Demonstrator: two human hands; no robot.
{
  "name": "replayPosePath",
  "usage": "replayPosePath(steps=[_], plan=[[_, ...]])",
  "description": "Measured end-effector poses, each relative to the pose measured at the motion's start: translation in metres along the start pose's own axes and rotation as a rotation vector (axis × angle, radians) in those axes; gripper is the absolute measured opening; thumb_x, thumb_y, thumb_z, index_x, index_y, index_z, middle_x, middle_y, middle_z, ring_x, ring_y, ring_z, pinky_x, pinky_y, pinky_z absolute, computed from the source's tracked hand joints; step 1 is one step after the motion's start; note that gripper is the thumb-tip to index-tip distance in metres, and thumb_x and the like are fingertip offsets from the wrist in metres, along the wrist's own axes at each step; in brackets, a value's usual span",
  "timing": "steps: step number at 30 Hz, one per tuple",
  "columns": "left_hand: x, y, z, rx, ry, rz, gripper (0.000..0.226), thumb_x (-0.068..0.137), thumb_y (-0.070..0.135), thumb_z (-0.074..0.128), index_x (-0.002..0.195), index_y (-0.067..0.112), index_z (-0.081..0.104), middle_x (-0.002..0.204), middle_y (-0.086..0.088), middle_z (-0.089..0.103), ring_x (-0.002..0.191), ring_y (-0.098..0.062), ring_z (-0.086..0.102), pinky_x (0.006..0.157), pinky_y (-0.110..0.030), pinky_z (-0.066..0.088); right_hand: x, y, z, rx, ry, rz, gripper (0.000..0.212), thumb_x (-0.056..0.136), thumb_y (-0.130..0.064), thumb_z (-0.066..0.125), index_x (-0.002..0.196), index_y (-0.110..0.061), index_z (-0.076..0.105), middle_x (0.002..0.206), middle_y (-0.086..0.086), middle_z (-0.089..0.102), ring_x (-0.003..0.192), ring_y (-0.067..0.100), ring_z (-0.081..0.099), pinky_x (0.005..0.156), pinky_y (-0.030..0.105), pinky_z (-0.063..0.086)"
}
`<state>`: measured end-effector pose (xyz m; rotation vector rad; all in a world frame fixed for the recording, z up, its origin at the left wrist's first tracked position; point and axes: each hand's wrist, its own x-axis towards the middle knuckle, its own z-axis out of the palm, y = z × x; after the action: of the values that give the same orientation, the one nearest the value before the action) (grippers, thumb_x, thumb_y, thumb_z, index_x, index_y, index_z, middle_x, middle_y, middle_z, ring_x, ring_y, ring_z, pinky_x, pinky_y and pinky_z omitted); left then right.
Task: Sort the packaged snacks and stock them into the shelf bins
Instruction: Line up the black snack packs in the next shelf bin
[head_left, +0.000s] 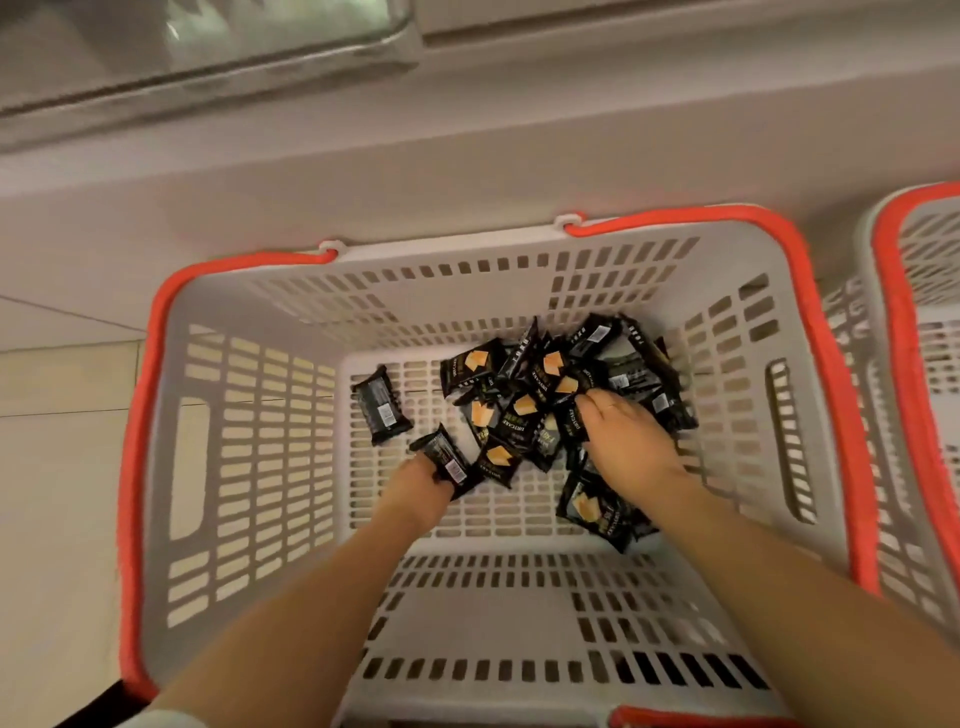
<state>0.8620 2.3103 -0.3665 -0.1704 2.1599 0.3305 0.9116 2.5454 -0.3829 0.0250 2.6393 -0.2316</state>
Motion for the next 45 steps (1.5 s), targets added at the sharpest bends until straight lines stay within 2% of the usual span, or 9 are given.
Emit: replayPosePath(steps=[5,13,18,21,23,29,35,40,45], plan=[[0.017,-0.002,0.016,-0.322,0.201,-0.221,0.011,0.090,0.011,0.053,0.083,0.003,0.048,0.066,-0.005,0.051,0.056,-0.019,0.049,0.045,-0.027,0.035,-0.006,-0.008,0.001,-0.061,-0.079,0.004,0.047,0.091,-0.022,0.053,0.134,-0.011,0.038,0.135,0.009,0.039,0.126,0.028,0.035,0.107,0.039,0.028],[0.041,0.020,0.028,-0.369,0.209,-0.428,0.071,0.083,0.051,0.061,0.124,-0.004,0.047,0.125,-0.022,0.055,0.099,-0.033,0.062,0.063,-0.038,0.048,-0.023,-0.031,-0.029,0.784,0.022,0.176,0.043,0.083,-0.035,0.067,0.114,-0.023,0.040,0.097,-0.008,0.056,0.090,0.012,0.059,0.067,0.019,0.049],[0.045,0.016,0.026,-0.407,0.229,-0.366,0.048,0.086,0.034,0.063,0.117,0.000,0.048,0.109,-0.017,0.061,0.083,-0.028,0.062,0.054,-0.032,0.043,-0.038,-0.035,-0.035,1.280,-0.174,0.336,0.039,0.085,-0.046,0.061,0.117,-0.028,0.048,0.107,-0.018,0.049,0.101,0.000,0.046,0.069,0.006,0.039],[0.024,0.013,0.019,-0.884,0.080,-0.210,0.022,0.092,0.025,0.054,0.105,0.008,0.054,0.087,-0.007,0.064,0.071,-0.020,0.060,0.063,-0.032,0.048,-0.044,-0.033,-0.039,1.665,-0.304,0.458,0.039,0.089,-0.060,0.042,0.118,-0.037,0.054,0.113,-0.021,0.053,0.108,0.005,0.050,0.091,0.027,0.039],[0.002,0.011,0.015,-1.224,-0.166,-0.154,0.019,0.094,0.020,0.045,0.102,0.009,0.058,0.092,-0.008,0.067,0.078,-0.020,0.064,0.063,-0.030,0.052,-0.046,-0.032,-0.039,1.794,-0.285,0.476,0.039,0.095,-0.049,0.039,0.119,-0.024,0.057,0.107,-0.005,0.061,0.089,0.008,0.058,0.080,0.027,0.042],[-0.033,0.028,-0.004,-1.538,-0.462,-0.046,0.029,0.086,0.017,0.043,0.089,0.002,0.067,0.079,-0.015,0.071,0.062,-0.025,0.069,0.054,-0.031,0.056,-0.055,-0.030,-0.045,1.530,-0.122,0.171,0.023,0.089,-0.004,0.058,0.105,-0.021,0.061,0.094,-0.012,0.064,0.083,-0.001,0.062,0.073,0.014,0.048],[-0.034,0.032,-0.021,-1.141,-0.562,0.032,0.028,0.085,0.024,0.056,0.108,0.009,0.063,0.098,-0.011,0.068,0.078,-0.022,0.068,0.062,-0.031,0.055,-0.055,-0.026,-0.054,0.991,0.022,-0.093,0.037,0.082,-0.014,0.069,0.087,-0.047,0.054,0.092,-0.026,0.059,0.090,-0.014,0.053,0.078,0.010,0.039],[-0.028,0.047,-0.020,-0.865,-0.527,0.001,0.023,0.093,0.027,0.053,0.106,0.010,0.062,0.099,-0.010,0.070,0.087,-0.021,0.068,0.076,-0.032,0.056,-0.050,-0.032,-0.051,0.762,0.120,-0.214,0.025,0.080,-0.010,0.071,0.101,-0.021,0.067,0.122,-0.013,0.042,0.106,0.008,0.047,0.097,0.020,0.037],[-0.027,0.065,-0.015,-0.864,-0.419,-0.065,0.053,0.091,0.060,0.037,0.096,0.015,0.065,0.100,-0.008,0.069,0.095,-0.021,0.065,0.088,-0.036,0.051,-0.047,-0.037,-0.047,0.573,0.106,-0.290,0.024,0.083,-0.026,0.068,0.105,-0.022,0.058,0.146,-0.012,0.034,0.139,0.011,0.020,0.109,0.027,0.022]])
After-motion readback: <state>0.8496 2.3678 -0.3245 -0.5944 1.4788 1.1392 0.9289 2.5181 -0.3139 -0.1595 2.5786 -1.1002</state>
